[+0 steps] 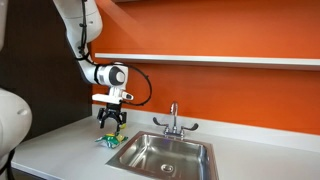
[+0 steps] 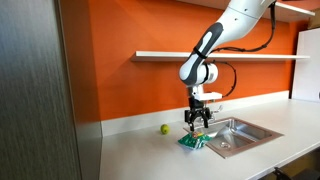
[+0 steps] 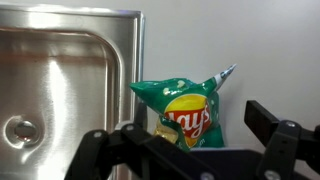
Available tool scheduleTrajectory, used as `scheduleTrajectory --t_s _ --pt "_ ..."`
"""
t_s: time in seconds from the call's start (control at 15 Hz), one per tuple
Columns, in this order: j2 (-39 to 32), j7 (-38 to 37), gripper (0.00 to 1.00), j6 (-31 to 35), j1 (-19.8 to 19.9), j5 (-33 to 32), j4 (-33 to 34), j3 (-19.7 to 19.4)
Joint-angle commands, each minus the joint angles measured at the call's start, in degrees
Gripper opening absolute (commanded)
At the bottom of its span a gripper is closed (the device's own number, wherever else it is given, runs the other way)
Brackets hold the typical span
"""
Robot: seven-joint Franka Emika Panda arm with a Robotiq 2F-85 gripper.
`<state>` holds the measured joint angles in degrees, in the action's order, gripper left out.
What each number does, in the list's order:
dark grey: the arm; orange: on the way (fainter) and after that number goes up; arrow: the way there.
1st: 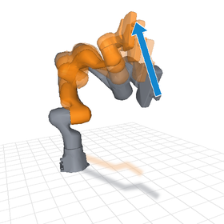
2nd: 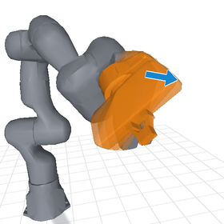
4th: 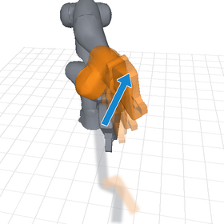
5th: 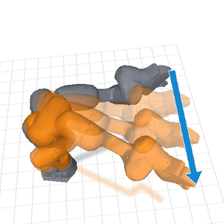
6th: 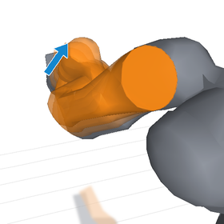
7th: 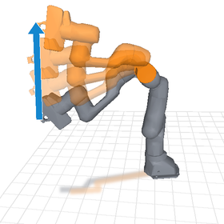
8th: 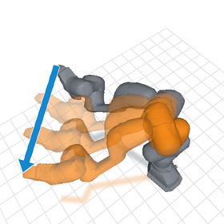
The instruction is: Put the green packet on the bottom shelf.
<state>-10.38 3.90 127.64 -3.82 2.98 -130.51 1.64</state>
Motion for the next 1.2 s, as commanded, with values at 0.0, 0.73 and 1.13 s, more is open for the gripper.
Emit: scheduleTrajectory --t_s 0.0,0.73,1.13 --pt "-3.1 2.0 1.00 0.2 1.2 1.2 2.8 0.6" --pt "-6.8 2.2 0.72 -0.2 2.1 1.7 5.9 0.8" --pt "-8.0 3.1 0.41 -0.3 2.6 2.7 6.6 1.0"
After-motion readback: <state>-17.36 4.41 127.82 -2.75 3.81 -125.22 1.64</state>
